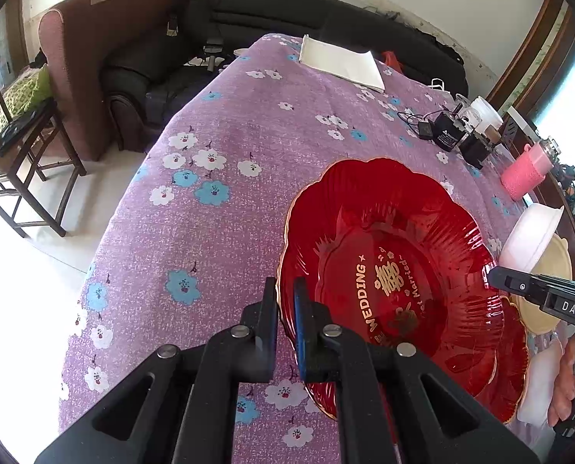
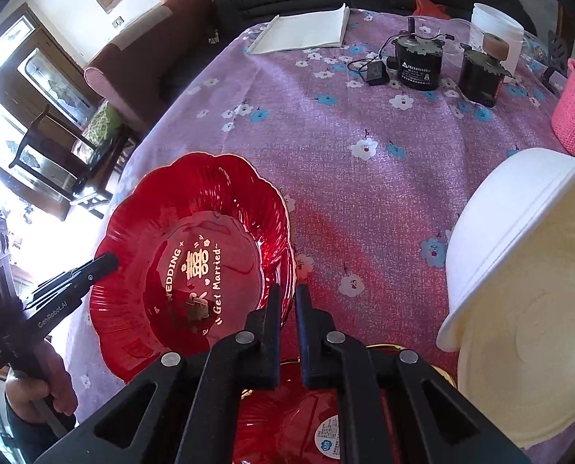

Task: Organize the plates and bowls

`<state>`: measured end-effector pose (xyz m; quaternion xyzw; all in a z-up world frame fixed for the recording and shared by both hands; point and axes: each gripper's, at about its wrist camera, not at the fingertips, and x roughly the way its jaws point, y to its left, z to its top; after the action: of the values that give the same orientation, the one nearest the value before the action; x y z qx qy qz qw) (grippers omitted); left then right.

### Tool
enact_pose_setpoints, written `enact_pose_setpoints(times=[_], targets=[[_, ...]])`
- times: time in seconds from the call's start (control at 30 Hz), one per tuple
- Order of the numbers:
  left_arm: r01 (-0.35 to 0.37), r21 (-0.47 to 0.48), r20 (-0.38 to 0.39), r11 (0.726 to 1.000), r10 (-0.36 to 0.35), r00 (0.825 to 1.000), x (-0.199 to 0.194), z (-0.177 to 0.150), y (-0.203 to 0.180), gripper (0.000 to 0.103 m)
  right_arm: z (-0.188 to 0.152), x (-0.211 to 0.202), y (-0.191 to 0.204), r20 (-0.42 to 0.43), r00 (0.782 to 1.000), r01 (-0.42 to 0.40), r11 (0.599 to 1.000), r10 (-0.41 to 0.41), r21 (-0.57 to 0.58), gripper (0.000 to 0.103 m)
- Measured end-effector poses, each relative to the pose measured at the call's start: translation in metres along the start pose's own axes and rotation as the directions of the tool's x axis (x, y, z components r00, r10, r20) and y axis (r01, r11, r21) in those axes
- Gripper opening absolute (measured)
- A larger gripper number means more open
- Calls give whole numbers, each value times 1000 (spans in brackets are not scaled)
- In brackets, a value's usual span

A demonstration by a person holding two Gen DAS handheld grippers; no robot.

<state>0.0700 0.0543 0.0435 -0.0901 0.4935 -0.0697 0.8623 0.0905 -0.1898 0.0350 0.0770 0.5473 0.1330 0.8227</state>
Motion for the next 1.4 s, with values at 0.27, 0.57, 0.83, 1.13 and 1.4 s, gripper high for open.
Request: enact_pose_setpoints(times=[0.27,0.57,0.83,1.13,1.4], targets=[[2,-10,17,1000,-1,1000,-13,-10,7,7,-10,-4,8,-4,1000,-23,1000,23,-13,8],[-1,-16,33,1000,2,999,-30,-27,13,7,-29,-8,17,-4,999,-53,998,53,-21,9],[2,-32,49,999,-1,999,-44,-49,20,7,-43,-11,24,-13,997,-82,996,81,-35,9],[12,-67,83,998,-7,997,-70,-75,35,7,-70,-24,42,-18,992,-127,989,126,-78,9],[17,-96,112,995,-7,994,-94,-109,49,9,-106,-34,59,-29,984,-176,977,174,-122,9]])
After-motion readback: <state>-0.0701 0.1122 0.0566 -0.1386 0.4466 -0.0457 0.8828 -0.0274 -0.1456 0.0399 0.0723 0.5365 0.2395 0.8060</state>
